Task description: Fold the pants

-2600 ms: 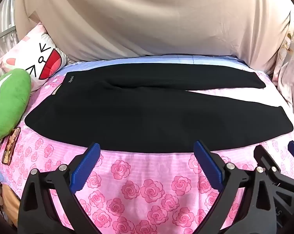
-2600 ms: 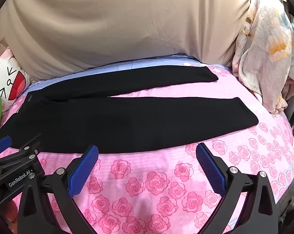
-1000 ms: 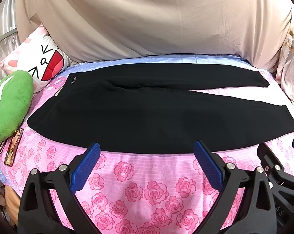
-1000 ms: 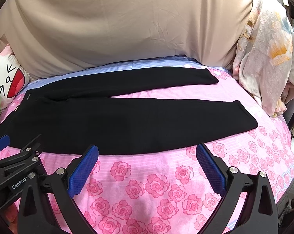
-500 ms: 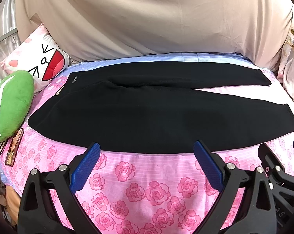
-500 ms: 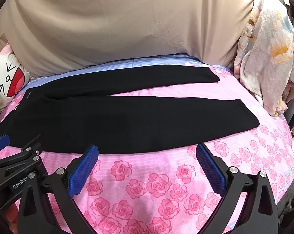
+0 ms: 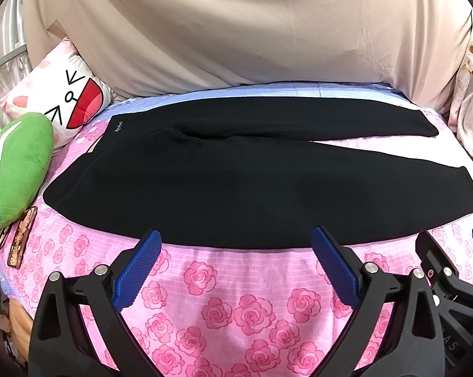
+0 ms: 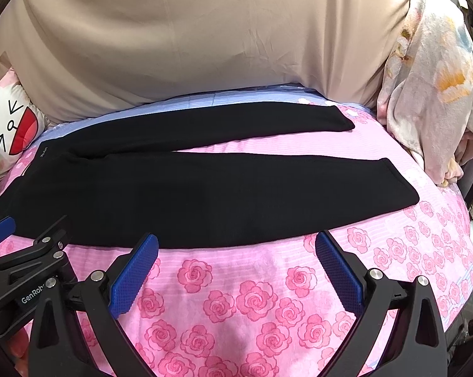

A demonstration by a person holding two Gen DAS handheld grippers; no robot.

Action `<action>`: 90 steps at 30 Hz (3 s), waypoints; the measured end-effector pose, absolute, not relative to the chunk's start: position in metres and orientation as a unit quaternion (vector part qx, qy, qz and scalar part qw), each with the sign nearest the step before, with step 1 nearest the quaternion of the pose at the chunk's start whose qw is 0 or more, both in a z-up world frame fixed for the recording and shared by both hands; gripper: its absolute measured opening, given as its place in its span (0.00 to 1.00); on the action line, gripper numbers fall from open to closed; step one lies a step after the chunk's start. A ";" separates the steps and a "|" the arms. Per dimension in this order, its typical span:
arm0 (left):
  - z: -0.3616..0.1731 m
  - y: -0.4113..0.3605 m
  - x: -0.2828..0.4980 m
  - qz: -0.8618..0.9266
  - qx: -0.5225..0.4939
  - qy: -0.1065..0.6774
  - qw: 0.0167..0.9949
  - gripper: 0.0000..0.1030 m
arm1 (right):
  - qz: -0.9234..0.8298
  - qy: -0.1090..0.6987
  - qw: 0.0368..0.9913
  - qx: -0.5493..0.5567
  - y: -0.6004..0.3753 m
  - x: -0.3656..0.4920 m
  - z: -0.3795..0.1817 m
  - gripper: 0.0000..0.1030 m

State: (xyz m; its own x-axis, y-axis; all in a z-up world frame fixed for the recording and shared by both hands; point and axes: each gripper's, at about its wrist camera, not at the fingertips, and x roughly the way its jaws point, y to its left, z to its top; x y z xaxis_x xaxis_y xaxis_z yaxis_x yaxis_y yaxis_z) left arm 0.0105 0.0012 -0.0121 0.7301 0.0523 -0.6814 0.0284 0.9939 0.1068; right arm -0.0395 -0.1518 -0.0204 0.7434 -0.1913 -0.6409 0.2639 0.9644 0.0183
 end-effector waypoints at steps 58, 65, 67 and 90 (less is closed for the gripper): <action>0.011 0.181 0.252 0.152 0.051 0.309 0.937 0.93 | -0.114 0.415 0.897 0.101 -0.508 0.321 -0.074 0.78; -0.014 0.281 0.387 0.194 0.001 0.406 0.893 0.94 | -0.107 0.412 0.894 0.141 -0.523 0.329 -0.070 0.25; -0.039 0.303 0.414 0.202 -0.018 0.449 0.870 0.94 | -0.103 0.416 0.892 0.144 -0.524 0.328 -0.067 0.21; 0.077 0.294 0.241 0.073 -0.068 0.370 0.924 0.06 | -0.077 0.299 0.948 0.076 -0.461 0.170 0.031 0.09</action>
State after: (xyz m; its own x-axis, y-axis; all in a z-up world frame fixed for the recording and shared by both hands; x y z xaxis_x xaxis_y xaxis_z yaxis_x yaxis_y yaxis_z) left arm 0.2410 0.2944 0.0769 0.7152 0.0849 -0.6938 -0.1849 0.9802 -0.0707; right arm 0.1703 -0.4611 0.0315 0.8095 -0.0996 -0.5786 0.1909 0.9766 0.0990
